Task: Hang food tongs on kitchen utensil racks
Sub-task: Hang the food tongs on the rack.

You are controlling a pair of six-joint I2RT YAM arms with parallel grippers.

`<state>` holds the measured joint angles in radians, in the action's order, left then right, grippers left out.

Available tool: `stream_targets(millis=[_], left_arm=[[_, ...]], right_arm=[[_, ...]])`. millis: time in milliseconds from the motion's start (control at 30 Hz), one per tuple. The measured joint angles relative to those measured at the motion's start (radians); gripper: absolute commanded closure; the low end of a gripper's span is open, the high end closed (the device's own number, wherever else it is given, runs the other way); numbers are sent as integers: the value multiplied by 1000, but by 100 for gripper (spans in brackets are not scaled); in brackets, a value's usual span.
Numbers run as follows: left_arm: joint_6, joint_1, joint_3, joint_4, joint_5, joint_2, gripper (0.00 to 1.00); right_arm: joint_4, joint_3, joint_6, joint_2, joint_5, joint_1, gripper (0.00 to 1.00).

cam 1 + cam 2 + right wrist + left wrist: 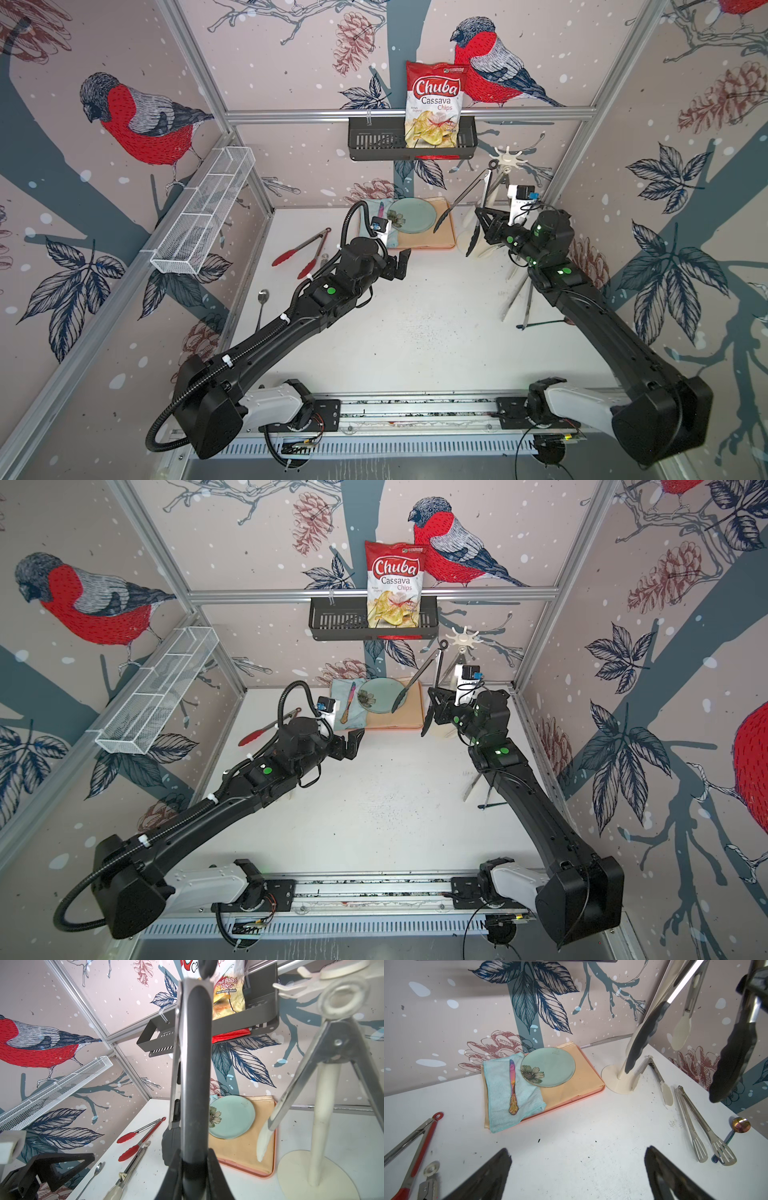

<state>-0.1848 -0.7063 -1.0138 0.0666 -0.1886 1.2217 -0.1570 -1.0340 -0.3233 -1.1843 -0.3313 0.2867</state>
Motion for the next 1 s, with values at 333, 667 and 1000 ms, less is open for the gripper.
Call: stream_targets(millis=[333, 667, 1000], left_arm=[[-37, 16, 57, 6, -15, -10, 1], [-47, 17, 62, 7, -21, -9, 2], [-46, 18, 66, 7, -25, -2, 1]], right_arm=[[-8, 1, -28, -43, -48, -80, 100], [-21, -8, -48, -106, -84, -89, 100], [-23, -53, -50, -164, -99, -100, 100]])
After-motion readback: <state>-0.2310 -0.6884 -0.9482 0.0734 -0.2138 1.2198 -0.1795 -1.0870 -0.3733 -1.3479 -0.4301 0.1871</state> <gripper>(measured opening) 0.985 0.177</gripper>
